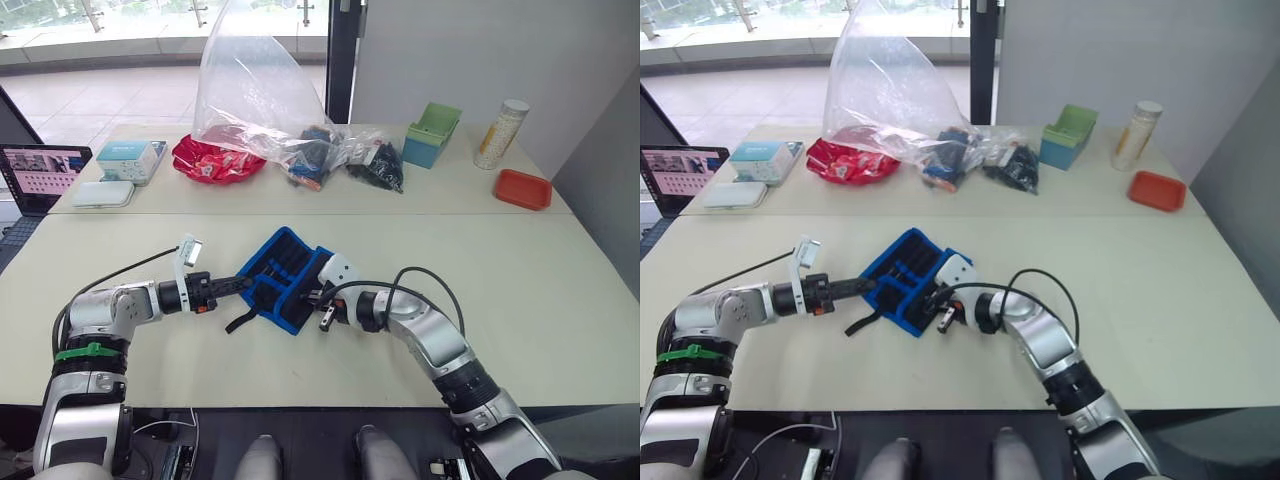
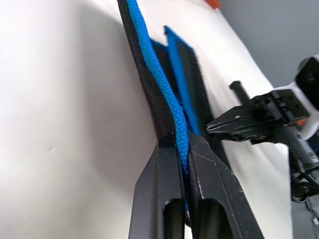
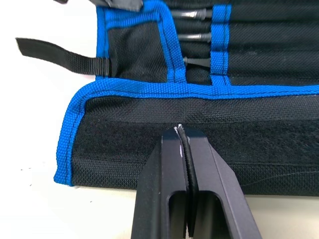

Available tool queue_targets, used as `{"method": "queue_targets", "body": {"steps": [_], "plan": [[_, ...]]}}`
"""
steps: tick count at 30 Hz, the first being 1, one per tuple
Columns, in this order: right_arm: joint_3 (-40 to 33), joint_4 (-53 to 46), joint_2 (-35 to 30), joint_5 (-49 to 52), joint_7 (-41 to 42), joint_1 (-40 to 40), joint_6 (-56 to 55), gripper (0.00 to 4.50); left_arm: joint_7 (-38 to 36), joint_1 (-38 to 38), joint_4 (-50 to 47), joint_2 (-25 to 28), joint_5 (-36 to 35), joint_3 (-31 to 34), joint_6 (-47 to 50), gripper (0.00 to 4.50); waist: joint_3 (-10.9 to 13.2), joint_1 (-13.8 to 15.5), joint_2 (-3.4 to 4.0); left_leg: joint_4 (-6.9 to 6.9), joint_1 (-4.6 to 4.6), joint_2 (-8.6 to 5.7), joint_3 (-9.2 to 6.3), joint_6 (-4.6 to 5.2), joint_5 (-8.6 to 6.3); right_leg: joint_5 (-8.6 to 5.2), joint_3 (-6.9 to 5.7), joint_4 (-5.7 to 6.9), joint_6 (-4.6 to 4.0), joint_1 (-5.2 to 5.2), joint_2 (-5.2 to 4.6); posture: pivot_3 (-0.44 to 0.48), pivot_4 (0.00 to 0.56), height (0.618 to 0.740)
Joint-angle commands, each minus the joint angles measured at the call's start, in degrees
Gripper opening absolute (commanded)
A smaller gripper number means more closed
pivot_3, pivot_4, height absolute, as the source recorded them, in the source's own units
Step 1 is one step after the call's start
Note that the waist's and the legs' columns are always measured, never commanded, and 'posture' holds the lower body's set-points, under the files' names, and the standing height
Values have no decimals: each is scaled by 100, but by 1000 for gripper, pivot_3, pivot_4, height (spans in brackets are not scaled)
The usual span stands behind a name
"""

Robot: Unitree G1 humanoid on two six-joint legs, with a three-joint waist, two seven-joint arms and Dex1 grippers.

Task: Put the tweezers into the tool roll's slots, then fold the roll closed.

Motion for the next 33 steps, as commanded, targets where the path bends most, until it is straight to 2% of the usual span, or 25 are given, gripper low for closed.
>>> {"method": "queue_targets", "body": {"steps": [1, 6, 12, 18, 23, 26, 31, 33], "plan": [[65, 84, -84, -138, -42, 104, 280, 0, -129, 14, -575, 24, -212, 38, -16, 39, 0, -1, 0, 0, -2, 0, 0, 0, 0, 0, 0, -1, 0, -1, 0, 0, 150, 740], [76, 61, -111, -146, -48, 142, 393, 0, -181, 304, -1463, -65, -264, -286, 48, 39, 0, 2, 0, -3, -6, 0, 0, 0, 0, 0, 1, -8, 0, -1, -1, 0, 150, 740], [17, -45, -126, -111, -84, 146, 475, 0, 692, 471, -2067, -570, -216, -620, 542, 39, 0, 12, 0, -1, -7, -2, 0, 0, 0, 0, 1, -14, 3, 2, -3, 0, 150, 740], [-56, -213, -149, -59, -103, 91, 608, 0, 954, 633, -2259, -636, -126, -1047, 788, 39, 0, 18, 0, -2, -7, -4, -1, 0, 0, 1, 1, -15, 3, 2, -4, 0, 150, 740], [-72, -540, -318, -50, -5, -9, 705, 0, 1072, 657, -1925, -576, 166, -1282, 588, 39, 0, 29, 0, -5, -8, -4, -1, 0, 0, 1, 0, -23, 4, 3, -5, 0, 150, 740], [-281, -1205, -442, 214, 102, -292, 1168, 0, 901, 775, -1897, -337, 445, -1714, 410, 39, 0, 26, 0, -4, -13, -6, 0, 0, 0, 2, 0, -31, 6, 3, -6, 0, 150, 740], [-569, -2050, -1078, 609, 418, -540, 1983, 0, 943, 750, -1588, -299, 764, -1924, -134, 39, 0, 17, 3, -12, -12, -5, 0, 0, -1, 2, 0, -35, 6, 1, -6, 0, 150, 740], [-873, -2314, -1150, 972, 511, -623, 2257, 0, 861, 718, -1575, -325, 769, -2000, -240, 39, 0, 29, 2, -11, -10, -5, -1, 0, -1, 2, 0, -36, 7, 5, -6, 0, 150, 740]]}}
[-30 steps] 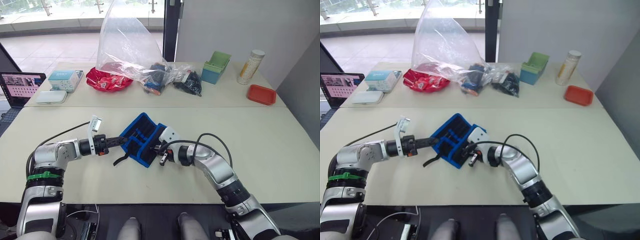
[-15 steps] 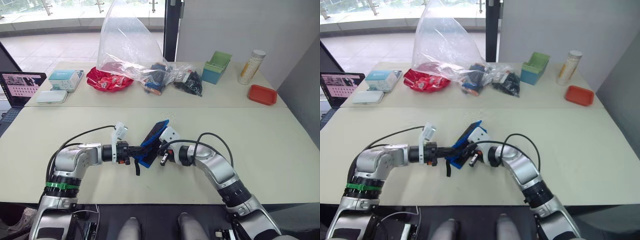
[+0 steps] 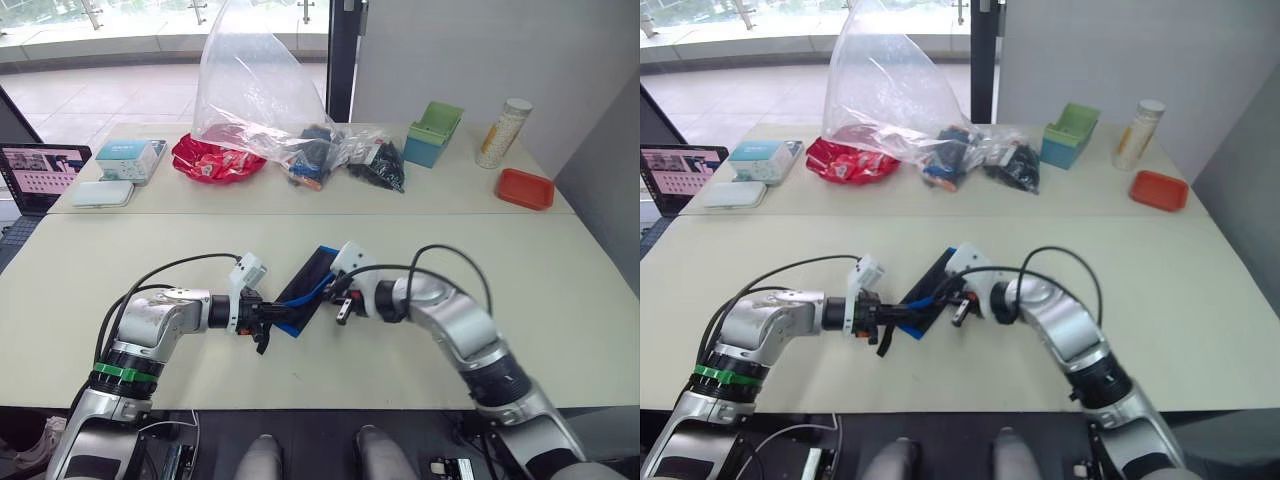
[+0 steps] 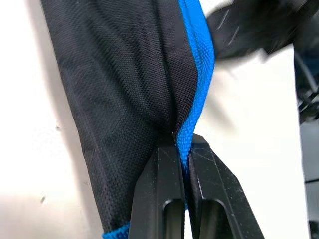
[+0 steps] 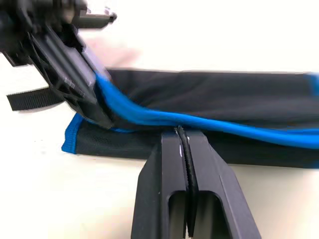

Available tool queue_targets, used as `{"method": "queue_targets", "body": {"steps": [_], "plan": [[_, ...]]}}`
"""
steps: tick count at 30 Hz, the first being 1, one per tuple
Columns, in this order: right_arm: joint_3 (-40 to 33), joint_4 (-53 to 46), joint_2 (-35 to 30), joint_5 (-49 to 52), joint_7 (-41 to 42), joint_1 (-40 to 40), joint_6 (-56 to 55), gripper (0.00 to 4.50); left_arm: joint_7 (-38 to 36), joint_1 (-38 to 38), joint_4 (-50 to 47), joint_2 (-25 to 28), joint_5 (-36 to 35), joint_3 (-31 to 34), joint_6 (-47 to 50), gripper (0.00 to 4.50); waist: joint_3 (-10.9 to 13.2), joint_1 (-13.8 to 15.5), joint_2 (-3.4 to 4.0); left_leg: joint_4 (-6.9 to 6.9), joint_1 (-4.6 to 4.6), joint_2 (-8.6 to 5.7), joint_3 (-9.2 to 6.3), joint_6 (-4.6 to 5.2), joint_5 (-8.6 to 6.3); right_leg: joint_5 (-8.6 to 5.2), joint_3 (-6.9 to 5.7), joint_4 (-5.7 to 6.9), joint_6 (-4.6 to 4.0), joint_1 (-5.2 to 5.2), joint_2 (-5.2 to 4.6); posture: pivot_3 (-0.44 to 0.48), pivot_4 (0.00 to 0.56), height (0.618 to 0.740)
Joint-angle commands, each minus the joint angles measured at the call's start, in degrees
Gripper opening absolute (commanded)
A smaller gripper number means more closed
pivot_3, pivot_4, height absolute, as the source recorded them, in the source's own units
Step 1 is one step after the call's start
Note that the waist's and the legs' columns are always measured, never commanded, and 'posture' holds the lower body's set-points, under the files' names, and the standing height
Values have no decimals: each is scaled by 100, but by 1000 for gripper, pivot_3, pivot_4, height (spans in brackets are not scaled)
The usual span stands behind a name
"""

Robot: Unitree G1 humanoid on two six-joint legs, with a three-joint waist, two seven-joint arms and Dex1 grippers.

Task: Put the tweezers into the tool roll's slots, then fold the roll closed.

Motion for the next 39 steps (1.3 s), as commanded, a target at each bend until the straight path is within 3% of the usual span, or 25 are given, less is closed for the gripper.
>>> {"method": "queue_targets", "body": {"steps": [1, 5, 11, 20, 24, 29, 34, 39], "plan": [[-553, -634, 21, 640, 150, -236, 429, 0, 92, 158, 337, -46, 423, -440, -57, 39, 0, 7, 0, 0, 2, 0, 0, 0, 0, 0, 0, 0, 0, 2, 0, 0, 150, 740], [-721, -567, 306, 868, -74, -564, 523, 0, 193, 84, 439, -198, 484, -468, -110, 39, -4, 37, 7, 7, 6, -1, 0, 1, 1, 2, 0, 1, 4, 8, -1, 0, 150, 740], [-168, 697, 664, 221, -535, -410, -349, 0, 308, 98, 363, -417, 527, -467, -116, 39, -7, 131, 8, 7, 35, -1, 1, 1, 1, 9, -4, -48, 18, 65, -5, 0, 150, 740], [465, 1800, 537, -429, -435, -95, -963, 0, 536, 241, 124, -422, 575, -316, -243, 39, -8, 163, 9, 8, 29, -16, 1, 1, 1, 17, -4, -62, 32, 76, -22, 0, 150, 740], [520, 2100, 592, -480, -358, -46, -1159, 0, 464, 288, -150, -359, 352, -93, -132, 1302, -10, 147, 8, 8, 42, -15, 1, 1, 1, 16, -5, -61, 32, 84, -21, 0, 150, 740], [525, 2219, 632, -502, -308, -1, -1265, 0, -26, 422, -800, 135, -145, 237, 59, 2930, -9, 74, 7, 6, 46, -7, 2, 1, 1, 17, -4, -58, 33, 81, -14, 0, 150, 740], [528, 2221, 633, -510, -282, 77, -1297, 0, -8, 146, -954, 363, -546, 826, 138, 4485, -8, 41, 6, -3, 28, -3, 2, 1, 1, 15, -5, -57, 30, 62, -11, 0, 150, 740], [522, 2155, 639, -492, -267, 151, -1268, 0, -78, -167, -828, 277, -456, 976, -407, 4485, -7, 51, 5, -2, 18, -5, 2, 1, 1, 15, -6, -60, 30, 57, -12, 0, 150, 740]]}}
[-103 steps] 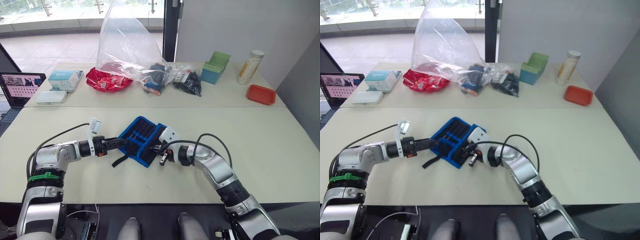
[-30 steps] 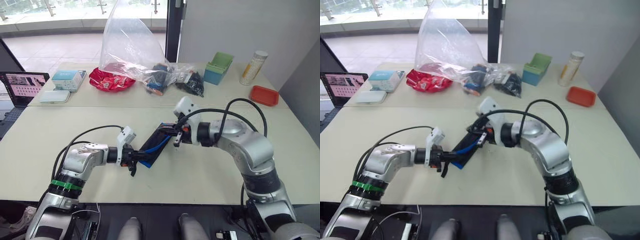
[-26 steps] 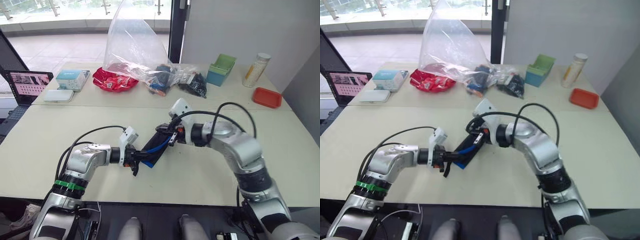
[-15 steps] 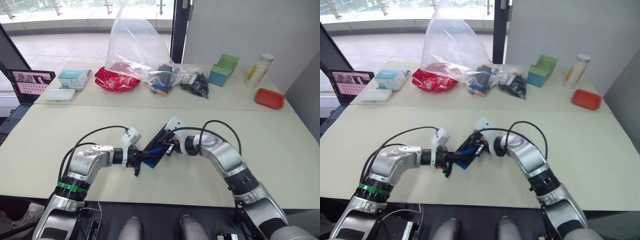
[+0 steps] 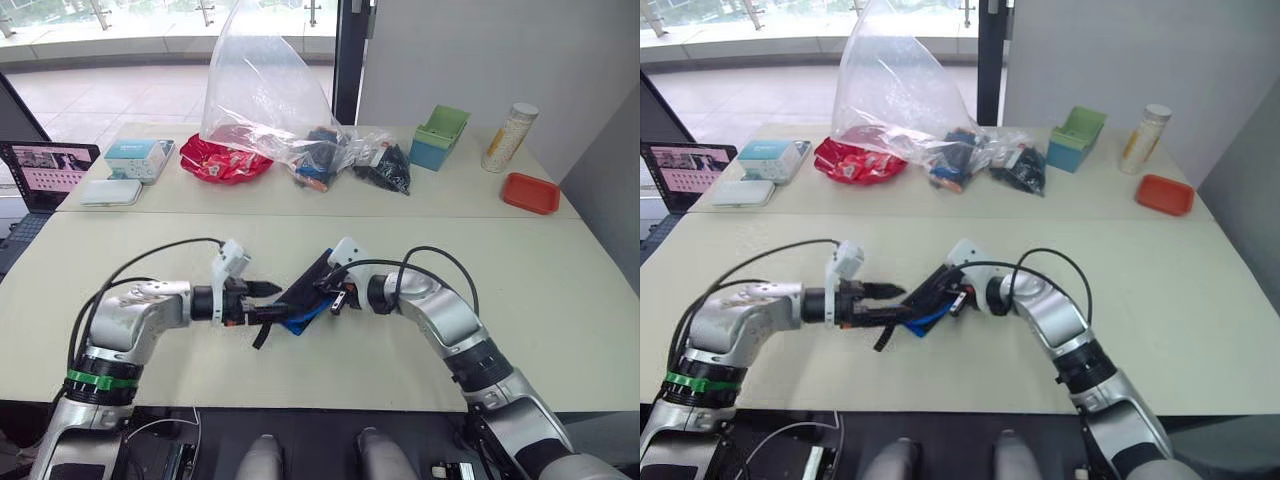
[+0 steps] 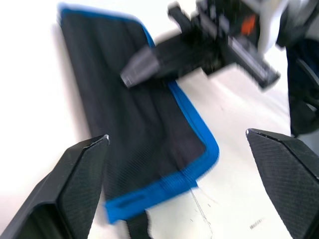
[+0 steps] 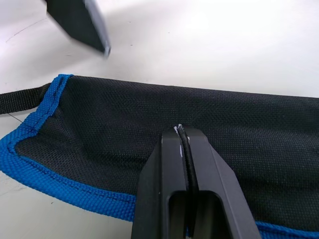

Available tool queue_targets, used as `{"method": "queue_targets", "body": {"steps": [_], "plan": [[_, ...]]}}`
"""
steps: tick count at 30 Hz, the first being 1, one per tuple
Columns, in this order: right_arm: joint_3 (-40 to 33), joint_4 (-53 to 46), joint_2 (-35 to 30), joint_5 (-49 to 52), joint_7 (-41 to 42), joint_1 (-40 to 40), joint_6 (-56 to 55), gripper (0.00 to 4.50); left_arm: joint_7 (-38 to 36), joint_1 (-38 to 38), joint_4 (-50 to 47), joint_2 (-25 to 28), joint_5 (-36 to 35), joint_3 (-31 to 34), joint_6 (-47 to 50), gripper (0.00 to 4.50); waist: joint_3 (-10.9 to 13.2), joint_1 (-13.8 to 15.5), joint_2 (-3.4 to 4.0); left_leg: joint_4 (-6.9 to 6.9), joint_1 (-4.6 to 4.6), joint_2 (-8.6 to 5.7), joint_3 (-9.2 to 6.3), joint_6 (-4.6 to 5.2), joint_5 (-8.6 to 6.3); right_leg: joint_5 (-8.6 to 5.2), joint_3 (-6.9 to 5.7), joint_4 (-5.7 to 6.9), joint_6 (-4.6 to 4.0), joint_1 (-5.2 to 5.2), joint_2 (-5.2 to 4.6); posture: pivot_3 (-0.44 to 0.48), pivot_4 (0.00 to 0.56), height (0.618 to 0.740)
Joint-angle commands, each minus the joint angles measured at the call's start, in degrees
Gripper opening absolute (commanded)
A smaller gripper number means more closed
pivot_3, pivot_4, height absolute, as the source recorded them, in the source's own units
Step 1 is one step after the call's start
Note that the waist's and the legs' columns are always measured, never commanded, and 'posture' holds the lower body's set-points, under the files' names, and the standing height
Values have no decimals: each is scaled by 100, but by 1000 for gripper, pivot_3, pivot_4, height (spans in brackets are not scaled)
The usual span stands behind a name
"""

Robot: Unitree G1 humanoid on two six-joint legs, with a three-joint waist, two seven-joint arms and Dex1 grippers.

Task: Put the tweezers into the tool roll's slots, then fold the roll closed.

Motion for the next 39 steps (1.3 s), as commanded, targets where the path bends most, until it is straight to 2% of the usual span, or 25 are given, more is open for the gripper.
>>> {"method": "queue_targets", "body": {"steps": [1, 3, 4, 9, 13, 17, 20, 29, 39], "plan": [[117, 177, -63, -159, 21, 222, 170, 0, -51, -251, -10, -57, 139, 49, -647, 4485, 0, 3, 0, 0, -3, 0, 0, 0, 0, 0, 0, -3, 0, -2, 0, 0, 150, 740], [112, 160, -58, -161, 19, 231, 185, 0, -42, -347, 236, -157, 223, -23, -796, 4485, 0, -4, 0, -1, -4, 0, 0, 0, 0, 0, 0, -5, 0, -2, 0, 0, 150, 740], [109, 150, -59, -163, 18, 236, 192, 0, -49, -384, 359, -214, 255, -62, -844, 4224, 0, -5, 0, -1, -4, 0, 0, 0, 0, 0, 0, -6, 0, -2, 0, 0, 150, 740], [51, 92, -48, -115, 32, 259, 241, 0, -123, -398, 560, -224, 1002, -745, -1525, 2642, 0, -14, 0, -2, -9, -1, 0, 0, 0, 1, 0, -5, -1, -7, 0, 0, 150, 740], [-8, 33, -21, -88, 17, 275, 294, 0, -37, -483, 582, -571, 1040, -866, -1627, 1356, 0, -9, 0, 0, -19, -1, 0, 0, 0, 1, 0, -4, -1, -13, 0, 0, 150, 740], [-27, -12, 6, -82, 6, 301, 339, 0, -46, -400, 619, -660, 1322, -1149, -1805, 13, 0, -24, 0, -1, -21, -1, 0, 0, 0, 1, 1, -1, -1, -19, 0, 0, 150, 740], [-40, -35, 17, -73, 4, 317, 358, 0, 67, -399, 913, -684, 1659, -1343, -1984, 13, 0, -24, 0, -1, -20, -1, 0, 0, 0, 1, 1, -1, -1, -19, 0, 0, 150, 740], [-212, 221, 8, -221, -225, 344, 84, 0, 78, -139, 1055, -721, 1896, -1553, -1931, 13, -1, -21, 0, 1, 0, -1, 0, 0, 0, 1, 1, 0, 0, 2, 0, 0, 150, 740], [-688, 1352, -188, -391, -624, 62, -821, 0, 176, -146, 1299, -618, 2015, -1449, -1981, 13, -2, 11, -2, 10, 40, -1, 5, 11, 12, 2, 2, -1, 3, 37, 0, 0, 150, 740]]}}
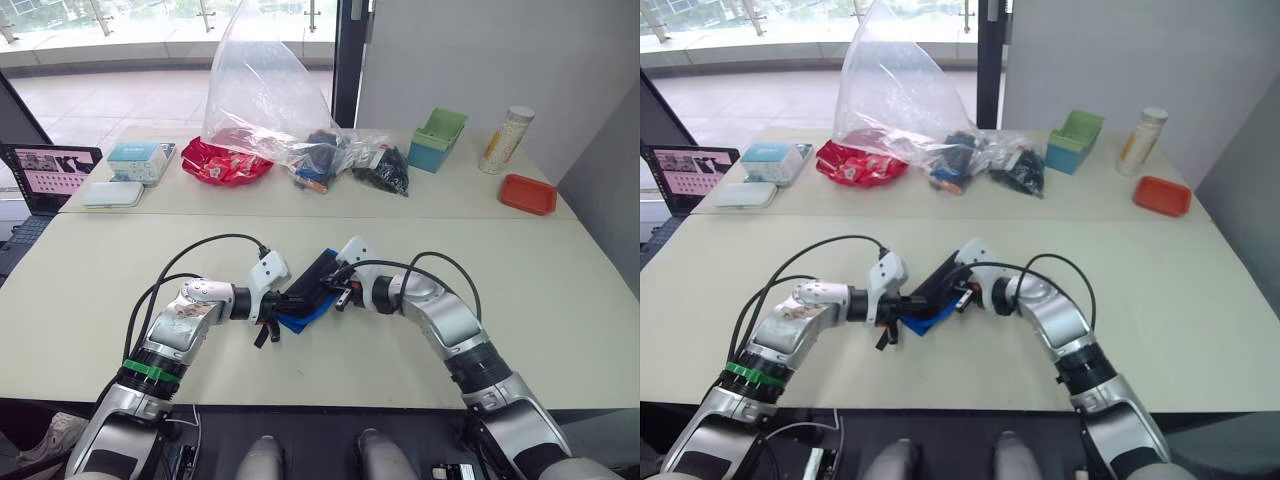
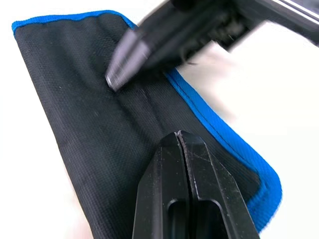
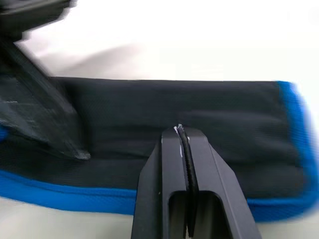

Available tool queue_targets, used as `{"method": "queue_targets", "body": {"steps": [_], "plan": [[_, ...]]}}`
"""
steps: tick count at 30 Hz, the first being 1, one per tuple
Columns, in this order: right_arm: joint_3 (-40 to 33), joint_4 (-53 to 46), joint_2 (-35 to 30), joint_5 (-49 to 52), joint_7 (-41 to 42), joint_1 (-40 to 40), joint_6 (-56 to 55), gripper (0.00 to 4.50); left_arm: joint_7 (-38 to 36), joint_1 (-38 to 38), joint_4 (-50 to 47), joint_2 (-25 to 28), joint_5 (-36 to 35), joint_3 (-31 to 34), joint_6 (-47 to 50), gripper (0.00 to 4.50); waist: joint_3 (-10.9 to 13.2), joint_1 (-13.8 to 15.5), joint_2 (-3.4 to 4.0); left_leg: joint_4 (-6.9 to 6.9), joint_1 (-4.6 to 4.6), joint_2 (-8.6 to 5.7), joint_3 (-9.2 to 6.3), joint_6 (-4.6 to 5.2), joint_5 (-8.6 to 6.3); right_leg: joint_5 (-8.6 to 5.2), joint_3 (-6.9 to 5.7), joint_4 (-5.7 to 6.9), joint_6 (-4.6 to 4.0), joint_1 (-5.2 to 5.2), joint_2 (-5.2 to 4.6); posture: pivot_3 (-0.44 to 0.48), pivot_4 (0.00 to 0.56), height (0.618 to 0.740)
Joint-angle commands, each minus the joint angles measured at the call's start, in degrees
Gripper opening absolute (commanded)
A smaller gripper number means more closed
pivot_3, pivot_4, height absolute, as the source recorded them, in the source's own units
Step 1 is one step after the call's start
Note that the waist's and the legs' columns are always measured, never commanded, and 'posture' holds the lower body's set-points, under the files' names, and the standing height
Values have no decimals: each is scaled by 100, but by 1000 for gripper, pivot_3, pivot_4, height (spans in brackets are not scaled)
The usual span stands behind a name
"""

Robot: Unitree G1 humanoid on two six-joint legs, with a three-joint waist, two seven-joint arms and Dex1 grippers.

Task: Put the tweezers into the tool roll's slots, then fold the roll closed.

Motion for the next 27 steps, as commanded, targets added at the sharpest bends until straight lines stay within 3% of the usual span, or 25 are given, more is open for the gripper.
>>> {"method": "queue_targets", "body": {"steps": [1, 10, 15, 27], "plan": [[-259, 617, -187, -318, -272, 44, -130, 0, 35, 70, 281, 116, 254, -105, 107, 13, 0, -2, 0, 0, 0, 0, 1, 3, 3, 0, 1, 0, 0, 0, 0, 0, 150, 740], [-416, 1448, 65, -420, -419, -175, -670, 0, -30, 92, 230, 130, 234, -153, 134, 13, -6, -67, -3, -1, 7, 2, 6, 6, 5, 4, 3, 7, 4, 1, 0, 0, 150, 740], [-603, 1735, 97, -646, -982, -236, -1145, 0, -52, 113, 196, 140, 216, -152, 134, 13, -6, -78, -3, -2, 10, 2, 7, 16, 11, 4, 4, 7, 4, 1, 0, 0, 150, 740], [-1502, 1242, -58, -419, -1311, -108, -2039, 0, -20, 89, 195, 7, 231, -163, 68, 13, 0, -45, 2, -13, -42, -3, 12, 24, 20, 17, 8, 0, 8, -28, -5, 0, 150, 740]]}}
